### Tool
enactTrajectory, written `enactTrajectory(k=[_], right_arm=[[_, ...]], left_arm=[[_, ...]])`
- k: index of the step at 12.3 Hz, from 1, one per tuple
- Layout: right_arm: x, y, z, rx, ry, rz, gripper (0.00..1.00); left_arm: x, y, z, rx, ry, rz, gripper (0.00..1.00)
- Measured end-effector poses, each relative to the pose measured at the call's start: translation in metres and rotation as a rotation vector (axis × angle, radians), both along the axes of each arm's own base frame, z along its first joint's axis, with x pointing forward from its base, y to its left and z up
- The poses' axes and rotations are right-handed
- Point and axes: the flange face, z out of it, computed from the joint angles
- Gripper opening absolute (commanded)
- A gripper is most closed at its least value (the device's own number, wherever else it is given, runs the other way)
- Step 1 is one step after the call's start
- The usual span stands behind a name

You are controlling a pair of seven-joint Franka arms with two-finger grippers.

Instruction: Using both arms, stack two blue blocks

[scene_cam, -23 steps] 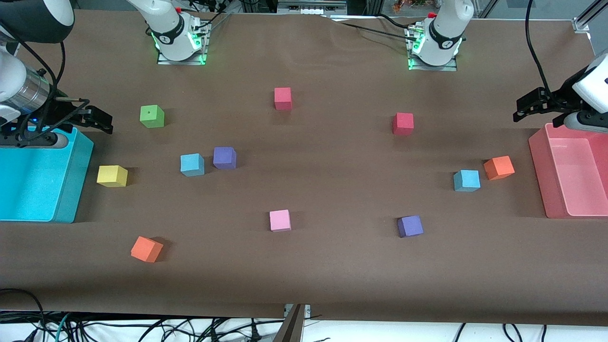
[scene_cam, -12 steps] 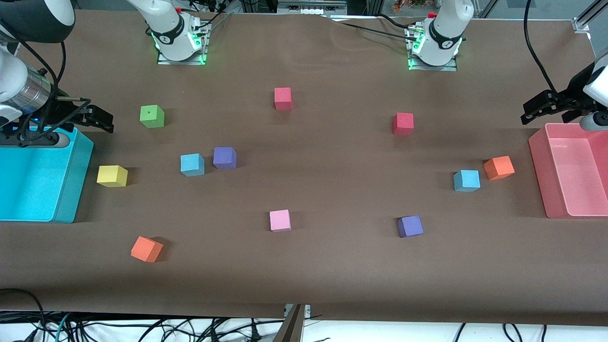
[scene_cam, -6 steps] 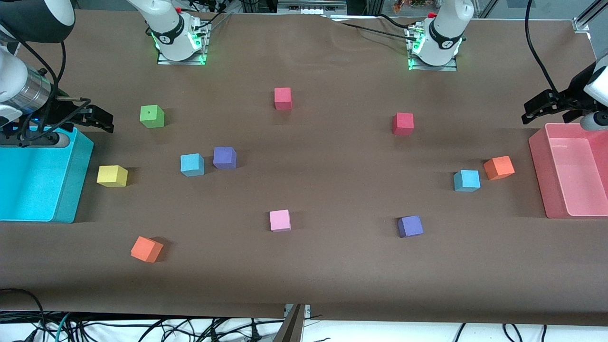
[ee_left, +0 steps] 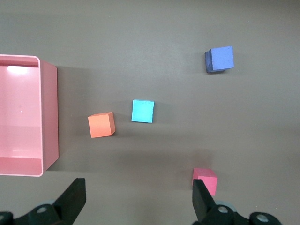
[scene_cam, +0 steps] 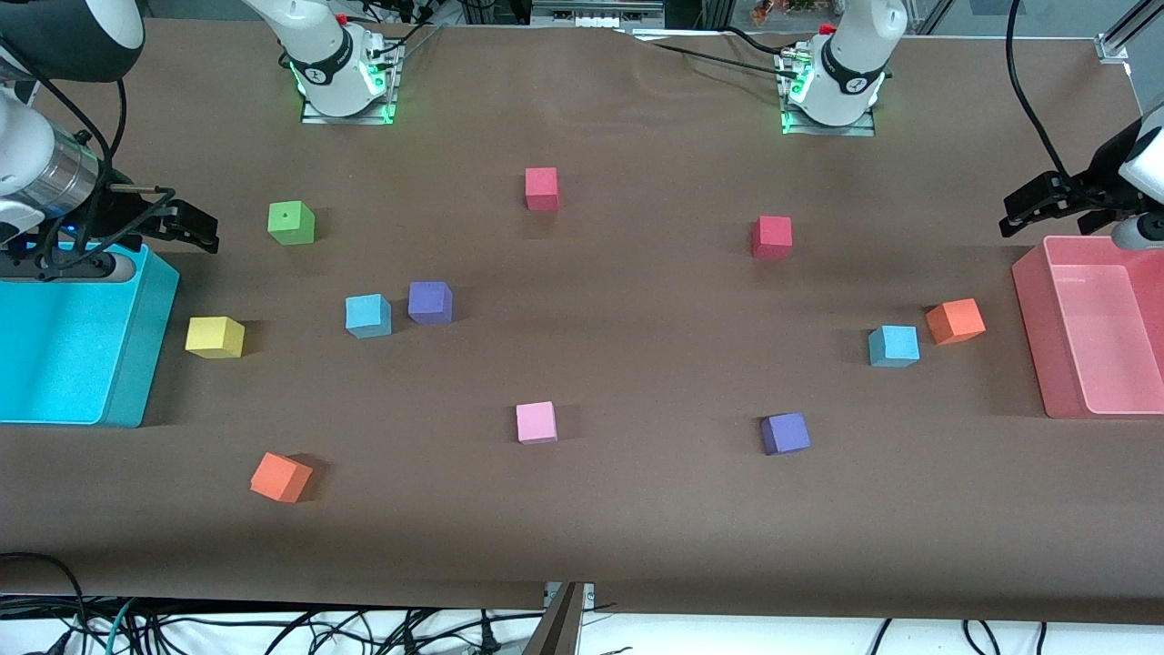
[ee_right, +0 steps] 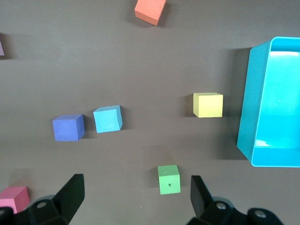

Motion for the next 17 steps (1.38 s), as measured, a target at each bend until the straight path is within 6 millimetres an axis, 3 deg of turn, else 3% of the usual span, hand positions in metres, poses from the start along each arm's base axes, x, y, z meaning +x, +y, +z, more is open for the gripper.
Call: enactTrajectory(k=[14,17], right_arm=[[-0.003,0.001,-0.001,-0.002,0.028,0.002,1.0],[-0.004,0.011,-0.001,0.005,0.028,0.016,1.0]], left_arm=[[0.0,0.0,0.001,0.0,-0.002,-0.004,1.0],[-0.001,-0.001,0.002,0.0,-0.004,-0.005,1.0]])
